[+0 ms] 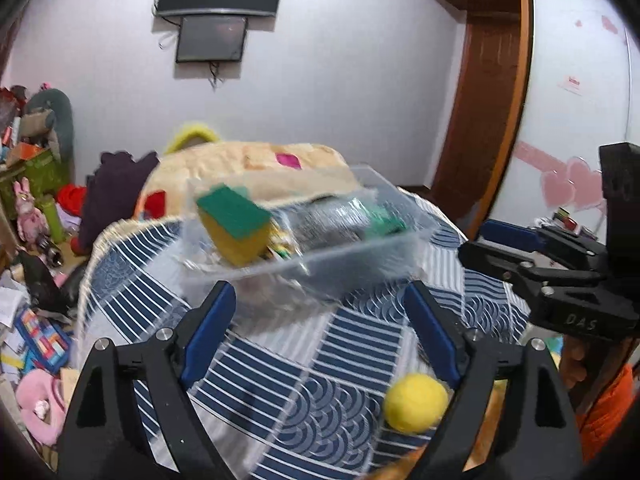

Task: Organize soft objects
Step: 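Grasp the yellow ball with the left tool while the right tool grasps the rope bracelet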

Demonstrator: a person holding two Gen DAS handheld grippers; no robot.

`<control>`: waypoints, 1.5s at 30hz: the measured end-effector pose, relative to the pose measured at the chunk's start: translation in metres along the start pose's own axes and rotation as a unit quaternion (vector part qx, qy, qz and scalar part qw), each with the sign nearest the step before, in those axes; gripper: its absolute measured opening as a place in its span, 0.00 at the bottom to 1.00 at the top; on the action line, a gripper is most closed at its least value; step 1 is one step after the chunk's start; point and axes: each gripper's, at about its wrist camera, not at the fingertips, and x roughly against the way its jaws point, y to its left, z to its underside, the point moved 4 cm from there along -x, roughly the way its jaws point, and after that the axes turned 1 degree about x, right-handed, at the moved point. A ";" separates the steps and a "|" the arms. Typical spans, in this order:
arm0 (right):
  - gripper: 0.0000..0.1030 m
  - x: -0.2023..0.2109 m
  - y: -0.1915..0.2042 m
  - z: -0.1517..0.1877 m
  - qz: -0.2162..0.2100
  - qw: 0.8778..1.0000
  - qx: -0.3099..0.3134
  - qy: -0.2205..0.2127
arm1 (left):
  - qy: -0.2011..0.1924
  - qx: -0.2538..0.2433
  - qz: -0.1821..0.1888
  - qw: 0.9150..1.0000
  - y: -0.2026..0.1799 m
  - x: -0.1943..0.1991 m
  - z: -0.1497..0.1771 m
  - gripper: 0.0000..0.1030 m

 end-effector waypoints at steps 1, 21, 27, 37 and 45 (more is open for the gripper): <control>0.54 0.000 0.000 0.003 0.001 1.000 -0.002 0.004 | 0.006 0.000 0.003 1.000 -0.002 -0.002 0.004 0.84; 0.56 -0.028 -0.012 0.079 0.004 0.994 -0.025 0.107 | 0.082 0.019 0.060 0.995 -0.042 -0.032 0.069 0.81; 0.43 -0.028 -0.012 0.083 -0.005 0.995 -0.027 0.100 | 0.093 0.023 0.085 0.992 -0.045 -0.034 0.076 0.56; 0.08 -0.025 -0.005 0.081 -0.007 0.996 -0.017 0.092 | 0.086 0.012 0.095 0.992 -0.049 -0.027 0.073 0.41; 0.07 -0.018 -0.003 0.059 -0.001 0.998 -0.012 0.066 | 0.049 0.014 0.057 0.997 -0.029 -0.021 0.048 0.41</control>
